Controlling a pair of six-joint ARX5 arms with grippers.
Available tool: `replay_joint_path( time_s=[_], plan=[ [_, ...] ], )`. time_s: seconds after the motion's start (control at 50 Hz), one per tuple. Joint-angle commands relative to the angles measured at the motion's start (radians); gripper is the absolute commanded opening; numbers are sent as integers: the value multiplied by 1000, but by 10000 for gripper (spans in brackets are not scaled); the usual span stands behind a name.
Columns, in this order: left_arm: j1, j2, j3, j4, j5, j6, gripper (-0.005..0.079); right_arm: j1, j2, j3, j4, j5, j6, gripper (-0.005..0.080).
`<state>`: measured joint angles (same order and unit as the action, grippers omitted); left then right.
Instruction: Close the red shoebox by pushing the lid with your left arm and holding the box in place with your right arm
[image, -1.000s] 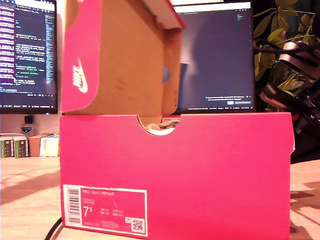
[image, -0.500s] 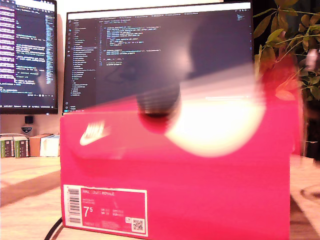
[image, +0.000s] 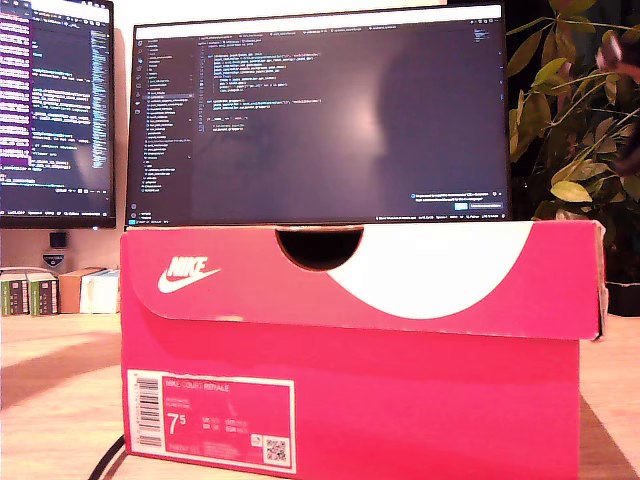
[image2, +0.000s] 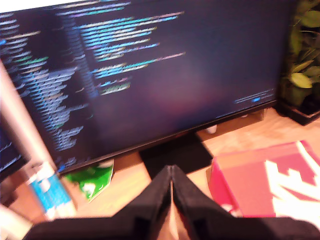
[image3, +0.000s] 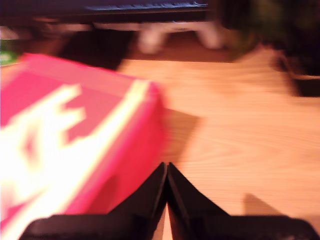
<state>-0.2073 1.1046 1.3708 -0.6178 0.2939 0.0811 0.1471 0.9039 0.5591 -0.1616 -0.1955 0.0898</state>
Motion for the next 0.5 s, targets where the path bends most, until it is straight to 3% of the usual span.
replay_joint_path(
  time_s=[0.0,0.14,0.48],
  plan=[
    [3,-3,-58,13,3,2,-19,25,20,1,2,-23,8,-13],
    [6,-39,-89,11,3,-3,-19,80,51,1,0,-84,15,-12],
    [6,-60,-89,3,5,-21,-19,188,163,1,-41,-111,10,-13]
  ],
)
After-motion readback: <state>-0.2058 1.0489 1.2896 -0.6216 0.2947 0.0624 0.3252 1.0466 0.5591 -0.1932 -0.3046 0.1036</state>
